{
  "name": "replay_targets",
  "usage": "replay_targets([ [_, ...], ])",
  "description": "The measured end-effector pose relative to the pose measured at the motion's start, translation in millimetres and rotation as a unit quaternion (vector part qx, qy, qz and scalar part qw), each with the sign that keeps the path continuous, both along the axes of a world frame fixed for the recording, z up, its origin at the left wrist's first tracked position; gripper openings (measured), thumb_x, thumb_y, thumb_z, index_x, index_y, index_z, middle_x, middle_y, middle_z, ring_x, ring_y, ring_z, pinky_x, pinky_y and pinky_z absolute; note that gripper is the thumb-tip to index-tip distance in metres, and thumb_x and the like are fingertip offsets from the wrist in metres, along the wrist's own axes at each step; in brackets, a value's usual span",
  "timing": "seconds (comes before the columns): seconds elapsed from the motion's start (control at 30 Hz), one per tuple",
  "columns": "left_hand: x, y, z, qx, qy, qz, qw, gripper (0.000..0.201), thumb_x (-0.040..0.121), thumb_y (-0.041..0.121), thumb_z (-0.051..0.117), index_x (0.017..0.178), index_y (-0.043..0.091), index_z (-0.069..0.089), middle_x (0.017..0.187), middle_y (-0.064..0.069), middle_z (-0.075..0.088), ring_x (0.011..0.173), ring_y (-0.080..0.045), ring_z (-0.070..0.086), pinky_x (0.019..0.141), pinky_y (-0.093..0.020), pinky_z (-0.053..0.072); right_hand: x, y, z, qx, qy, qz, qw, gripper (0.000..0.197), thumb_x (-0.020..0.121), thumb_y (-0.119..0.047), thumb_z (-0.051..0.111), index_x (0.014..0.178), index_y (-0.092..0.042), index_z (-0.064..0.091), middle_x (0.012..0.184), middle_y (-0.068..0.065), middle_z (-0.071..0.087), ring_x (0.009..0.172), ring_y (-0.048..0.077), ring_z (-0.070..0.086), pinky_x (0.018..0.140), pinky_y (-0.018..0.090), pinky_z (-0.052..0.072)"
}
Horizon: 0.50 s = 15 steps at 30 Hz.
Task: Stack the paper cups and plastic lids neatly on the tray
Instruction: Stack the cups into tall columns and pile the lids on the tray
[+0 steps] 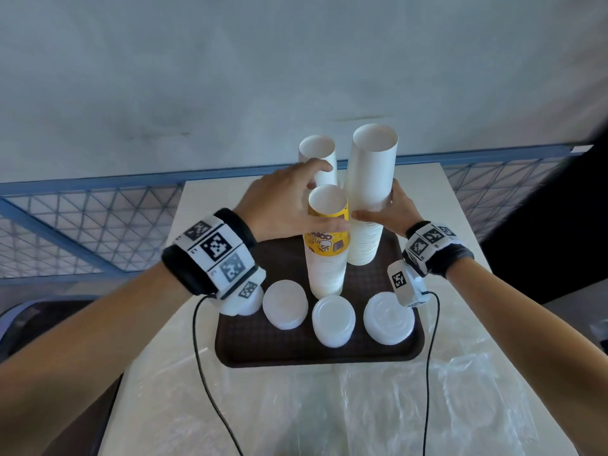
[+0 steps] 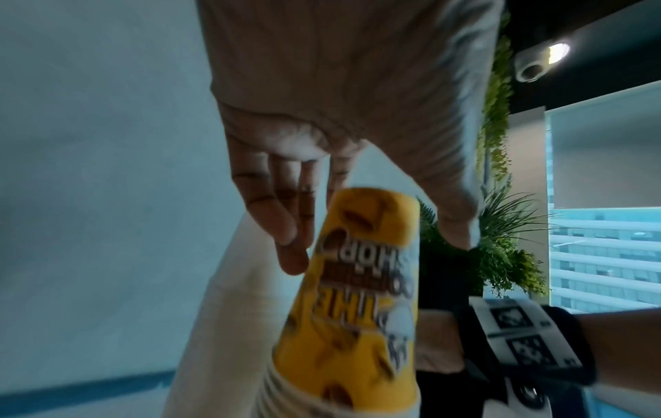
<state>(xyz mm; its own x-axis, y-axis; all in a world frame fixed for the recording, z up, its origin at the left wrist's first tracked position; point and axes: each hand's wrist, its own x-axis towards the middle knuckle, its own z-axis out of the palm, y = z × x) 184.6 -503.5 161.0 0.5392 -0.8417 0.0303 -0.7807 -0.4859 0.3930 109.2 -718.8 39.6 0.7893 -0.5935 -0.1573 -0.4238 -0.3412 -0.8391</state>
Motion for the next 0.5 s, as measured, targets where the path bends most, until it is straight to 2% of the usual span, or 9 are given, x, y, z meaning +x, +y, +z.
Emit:
replay_targets([
  [0.1, -5.4, -5.4, -22.0, 0.010, 0.012, 0.023, 1.000, 0.078, 0.059, 0.063, 0.073, 0.122, 0.029, 0.042, 0.111, 0.007, 0.062, 0.092, -0.019, 0.059, 0.074, -0.029, 0.041, 1.4, 0.9, -1.6, 0.005, 0.002, -0.009, 1.000, 0.093, 0.063, -0.029, 0.084, 0.137, -0.015, 0.030, 0.135, 0.006, 0.049, 0.124, 0.026, 0.046, 0.098, 0.038, 0.041],
  [0.23, -10.3, -6.0, -38.5, -0.023, 0.037, 0.044, 0.998, 0.071, 0.066, 0.054, 0.073, 0.120, 0.022, 0.040, 0.105, -0.001, 0.065, 0.089, -0.024, 0.062, 0.073, -0.034, 0.050, 1.5, 0.2, -0.9, 0.009, 0.000, 0.000, 1.000, 0.094, 0.063, -0.028, 0.084, 0.138, -0.015, 0.029, 0.136, 0.006, 0.048, 0.124, 0.026, 0.045, 0.099, 0.038, 0.041],
  [0.37, -9.5, -4.5, -38.0, -0.025, 0.023, 0.038, 0.999, 0.070, 0.069, 0.050, 0.073, 0.120, 0.016, 0.038, 0.107, -0.006, 0.065, 0.088, -0.027, 0.063, 0.075, -0.041, 0.054, 1.4, 1.2, -1.3, 0.010, 0.003, 0.001, 1.000, 0.093, 0.065, -0.028, 0.083, 0.138, -0.015, 0.027, 0.137, 0.006, 0.047, 0.124, 0.027, 0.045, 0.098, 0.038, 0.040],
  [0.5, -4.1, 1.4, -36.0, -0.022, 0.007, 0.052, 0.998, 0.071, 0.072, 0.047, 0.072, 0.124, 0.014, 0.037, 0.108, -0.006, 0.064, 0.089, -0.026, 0.062, 0.070, -0.033, 0.049, 0.4, 1.7, -0.8, 0.011, 0.005, 0.005, 1.000, 0.093, 0.067, -0.027, 0.082, 0.139, -0.015, 0.025, 0.138, 0.007, 0.045, 0.125, 0.027, 0.044, 0.095, 0.035, 0.039],
])
